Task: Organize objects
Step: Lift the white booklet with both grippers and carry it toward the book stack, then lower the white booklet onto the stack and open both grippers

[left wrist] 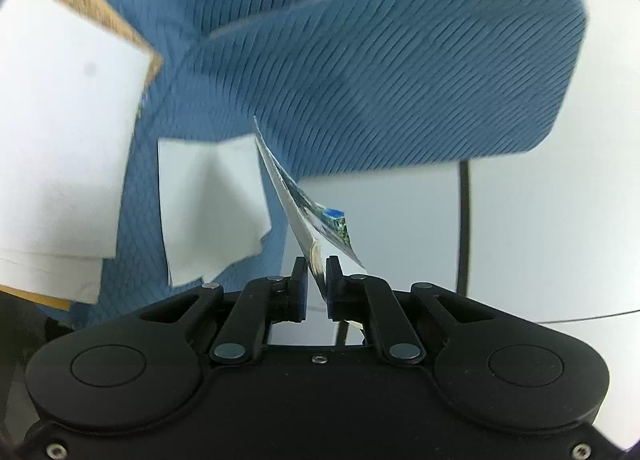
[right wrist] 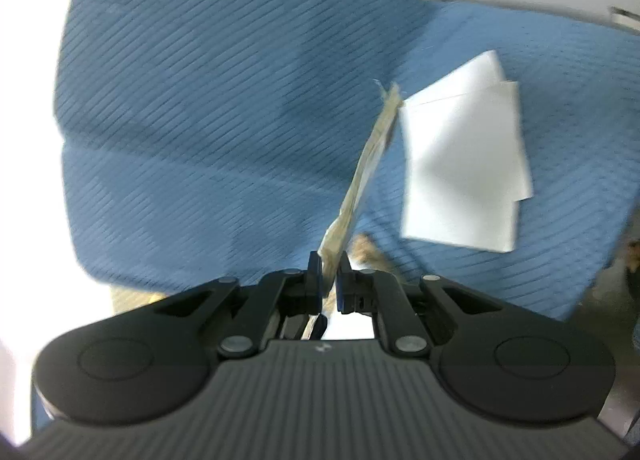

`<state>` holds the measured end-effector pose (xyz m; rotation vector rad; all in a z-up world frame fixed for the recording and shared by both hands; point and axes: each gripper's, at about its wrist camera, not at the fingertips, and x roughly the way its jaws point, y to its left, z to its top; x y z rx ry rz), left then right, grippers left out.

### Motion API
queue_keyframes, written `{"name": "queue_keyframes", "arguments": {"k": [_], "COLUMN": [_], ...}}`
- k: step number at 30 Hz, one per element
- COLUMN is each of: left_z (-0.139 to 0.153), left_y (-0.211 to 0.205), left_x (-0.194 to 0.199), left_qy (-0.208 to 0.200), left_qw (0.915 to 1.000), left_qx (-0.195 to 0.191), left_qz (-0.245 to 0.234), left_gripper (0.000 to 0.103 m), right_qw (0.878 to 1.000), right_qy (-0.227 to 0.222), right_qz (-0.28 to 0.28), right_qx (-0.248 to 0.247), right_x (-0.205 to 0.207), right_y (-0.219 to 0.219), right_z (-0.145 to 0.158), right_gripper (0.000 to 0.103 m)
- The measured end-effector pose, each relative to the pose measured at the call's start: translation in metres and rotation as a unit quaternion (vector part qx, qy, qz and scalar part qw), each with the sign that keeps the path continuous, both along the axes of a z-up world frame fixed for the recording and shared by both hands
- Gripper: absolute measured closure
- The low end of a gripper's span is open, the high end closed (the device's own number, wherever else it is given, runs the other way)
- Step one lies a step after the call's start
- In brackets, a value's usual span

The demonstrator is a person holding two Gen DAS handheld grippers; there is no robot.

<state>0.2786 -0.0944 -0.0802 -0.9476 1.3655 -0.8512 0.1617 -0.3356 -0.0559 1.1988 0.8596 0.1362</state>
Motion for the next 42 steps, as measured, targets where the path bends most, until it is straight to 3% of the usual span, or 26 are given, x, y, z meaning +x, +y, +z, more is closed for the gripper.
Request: {"name": "queue_keyframes", "arguments": {"k": [10,19,24,32,42], "left_z": [0.043,0.045,0.018,-0.025,-0.073], "left_y": [0.080,0.140,0.160,0.169,0.164], "left_x": [0.011,0.022,0.029,0.039,0.024], "left_qy": [-0.042,-0.058,-0.037,-0.016,0.012], "left_qw": [0.9960,0.9917,0.9912,0.9926,0.9904], "left_qx": [-0.021,0.006,0.023,0.062,0.121], "left_qz": [0.076,0.114,0.125,0.103,0.066], "left_gripper": [0.095,0.094,0.095,0.095,0.096], "right_qw": [0.993,0.981,0.978,0.977,0.969], "right_qy": [-0.053,-0.062,-0.050,-0.014,0.041], "right_qz": [0.109,0.184,0.203,0.211,0.229], "right_qx": [0.014,0.019,0.009,-0.011,-0.082], "right_x": [0.029,0.046,0.051,0.053,0.043], "right_y": [0.064,0.118,0.143,0.160,0.167], "right_z": [0.043,0.039,0.014,-0.025,-0.073], "right_gripper": [0.094,0.093,0.093,0.093,0.093]}}
